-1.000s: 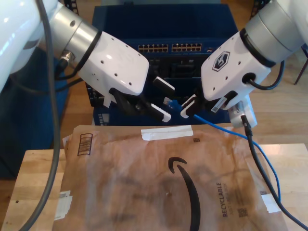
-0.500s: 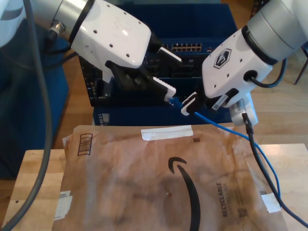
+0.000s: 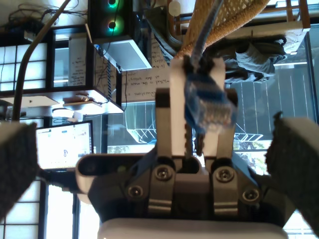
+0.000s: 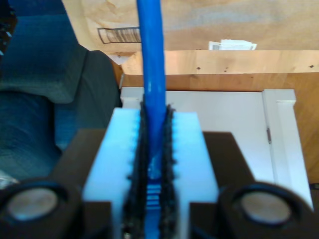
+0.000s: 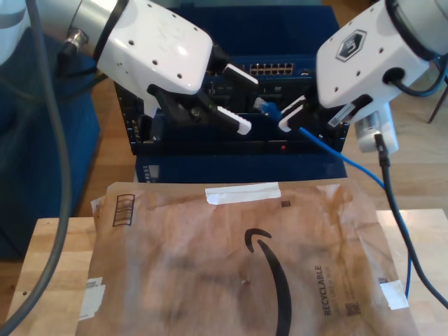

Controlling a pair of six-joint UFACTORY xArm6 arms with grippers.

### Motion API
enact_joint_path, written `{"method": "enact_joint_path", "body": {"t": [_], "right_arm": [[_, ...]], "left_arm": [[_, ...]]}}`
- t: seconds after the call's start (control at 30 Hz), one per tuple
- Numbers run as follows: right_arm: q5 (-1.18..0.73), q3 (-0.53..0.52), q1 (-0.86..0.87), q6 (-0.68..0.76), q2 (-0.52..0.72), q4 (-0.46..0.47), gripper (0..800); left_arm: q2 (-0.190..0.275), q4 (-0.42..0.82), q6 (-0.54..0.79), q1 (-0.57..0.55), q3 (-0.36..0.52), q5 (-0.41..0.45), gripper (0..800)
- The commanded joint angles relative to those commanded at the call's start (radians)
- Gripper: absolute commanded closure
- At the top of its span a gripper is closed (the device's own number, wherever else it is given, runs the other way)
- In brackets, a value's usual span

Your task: Grab the cable and plug it in

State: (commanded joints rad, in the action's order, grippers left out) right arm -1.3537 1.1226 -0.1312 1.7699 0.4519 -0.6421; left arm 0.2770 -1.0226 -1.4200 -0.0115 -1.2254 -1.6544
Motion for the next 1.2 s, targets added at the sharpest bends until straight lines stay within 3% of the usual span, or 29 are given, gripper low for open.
{"method": "enact_joint_path", "body": {"t": [0.27,0.8,1.03,1.2], "right_arm": [[-0.002,-0.002,-0.005,0.002,0.015,-0.003,798],[0.002,0.002,-0.014,0.021,0.015,-0.023,797],[0.002,0.002,-0.015,0.021,0.015,-0.026,797],[0.000,0.002,-0.020,0.021,0.014,-0.028,797]], "left_arm": [[-0.003,0.000,0.000,0.000,0.002,0.002,231],[-0.003,-0.021,0.002,0.000,0.003,-0.002,236],[-0.003,-0.020,0.009,0.002,0.009,0.008,392],[-0.003,-0.023,0.021,0.002,0.017,0.009,392]]}}
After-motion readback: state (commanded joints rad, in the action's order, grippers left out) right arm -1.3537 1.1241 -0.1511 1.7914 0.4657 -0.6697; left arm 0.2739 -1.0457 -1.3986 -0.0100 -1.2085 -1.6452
